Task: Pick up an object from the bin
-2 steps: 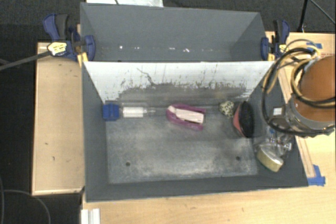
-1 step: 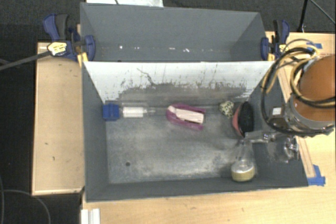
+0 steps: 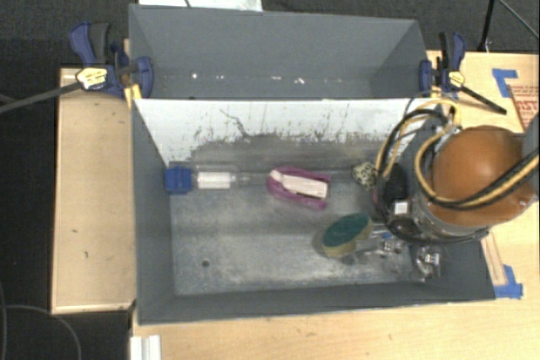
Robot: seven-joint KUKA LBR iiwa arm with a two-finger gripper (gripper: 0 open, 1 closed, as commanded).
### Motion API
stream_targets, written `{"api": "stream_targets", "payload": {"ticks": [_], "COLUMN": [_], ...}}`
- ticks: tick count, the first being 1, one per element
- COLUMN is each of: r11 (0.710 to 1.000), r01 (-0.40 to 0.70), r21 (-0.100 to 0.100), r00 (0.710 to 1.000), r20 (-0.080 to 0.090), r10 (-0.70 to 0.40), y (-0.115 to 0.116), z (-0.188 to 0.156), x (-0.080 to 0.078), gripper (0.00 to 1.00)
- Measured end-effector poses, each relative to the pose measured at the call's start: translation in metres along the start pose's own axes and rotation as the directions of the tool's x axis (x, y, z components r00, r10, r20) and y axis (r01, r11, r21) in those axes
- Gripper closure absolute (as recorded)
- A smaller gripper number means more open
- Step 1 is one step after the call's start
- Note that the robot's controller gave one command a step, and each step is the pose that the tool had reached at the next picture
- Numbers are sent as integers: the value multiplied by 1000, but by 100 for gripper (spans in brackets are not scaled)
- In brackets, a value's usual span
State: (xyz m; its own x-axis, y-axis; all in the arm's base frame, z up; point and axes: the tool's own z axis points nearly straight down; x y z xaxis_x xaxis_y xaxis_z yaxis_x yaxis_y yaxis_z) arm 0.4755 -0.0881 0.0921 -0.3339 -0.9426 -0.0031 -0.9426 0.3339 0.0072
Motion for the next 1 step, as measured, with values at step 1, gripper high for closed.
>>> {"api": "stream_targets", "payload": {"ticks": [1], "r11": [999], "r01": [46], "r21": [10], "r00": [999], "r20": [1], "r10": [-46], "y": [-67], "z": [0], "x": [8], "gripper": [0]}}
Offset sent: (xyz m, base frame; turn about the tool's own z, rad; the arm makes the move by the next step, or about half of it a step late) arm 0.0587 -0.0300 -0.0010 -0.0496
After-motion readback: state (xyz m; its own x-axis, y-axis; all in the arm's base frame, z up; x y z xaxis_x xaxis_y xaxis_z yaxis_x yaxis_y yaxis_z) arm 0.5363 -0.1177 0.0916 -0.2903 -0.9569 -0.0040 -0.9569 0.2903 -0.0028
